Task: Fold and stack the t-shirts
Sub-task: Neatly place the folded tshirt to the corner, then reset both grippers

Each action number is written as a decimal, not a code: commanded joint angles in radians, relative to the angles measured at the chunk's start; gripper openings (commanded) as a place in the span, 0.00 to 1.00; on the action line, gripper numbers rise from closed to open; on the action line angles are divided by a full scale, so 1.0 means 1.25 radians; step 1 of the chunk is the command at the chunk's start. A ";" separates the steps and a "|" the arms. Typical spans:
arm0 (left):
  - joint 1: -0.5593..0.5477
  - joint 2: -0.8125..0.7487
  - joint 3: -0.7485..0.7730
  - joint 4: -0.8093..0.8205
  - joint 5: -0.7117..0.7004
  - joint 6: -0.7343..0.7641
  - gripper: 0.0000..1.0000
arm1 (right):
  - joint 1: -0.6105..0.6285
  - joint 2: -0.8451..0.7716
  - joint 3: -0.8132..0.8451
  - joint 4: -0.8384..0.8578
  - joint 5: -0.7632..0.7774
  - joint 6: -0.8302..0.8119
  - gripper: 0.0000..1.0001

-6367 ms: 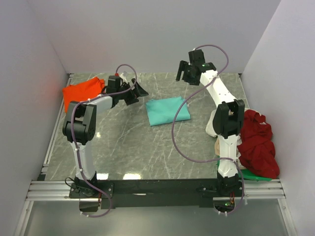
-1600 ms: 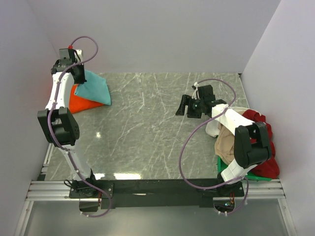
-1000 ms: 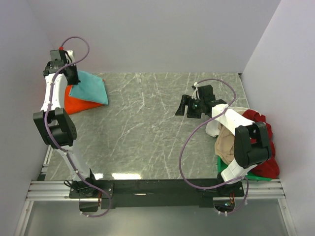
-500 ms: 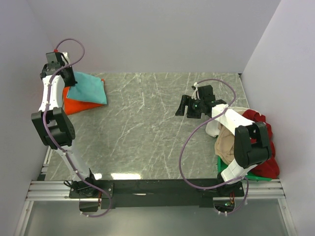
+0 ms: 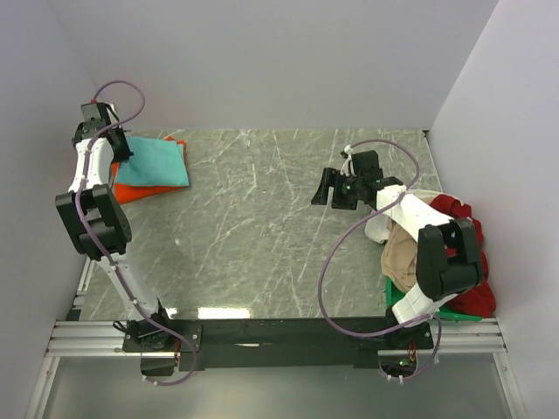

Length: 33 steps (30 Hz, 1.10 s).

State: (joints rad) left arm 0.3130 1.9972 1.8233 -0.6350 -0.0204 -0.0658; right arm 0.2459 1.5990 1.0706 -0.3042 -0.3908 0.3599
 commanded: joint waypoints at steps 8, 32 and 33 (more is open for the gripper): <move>0.022 0.045 -0.008 0.054 -0.111 -0.050 0.09 | -0.002 -0.053 -0.021 0.029 -0.014 -0.011 0.83; -0.271 -0.430 -0.398 0.281 -0.290 -0.259 0.99 | 0.000 -0.155 -0.050 0.022 0.041 -0.029 0.88; -0.297 -0.453 -0.420 0.289 -0.309 -0.270 0.99 | 0.000 -0.172 -0.053 0.024 0.046 -0.029 0.88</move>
State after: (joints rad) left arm 0.0200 1.5116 1.3682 -0.3729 -0.3485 -0.3534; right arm 0.2462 1.4639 1.0084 -0.2996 -0.3660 0.3447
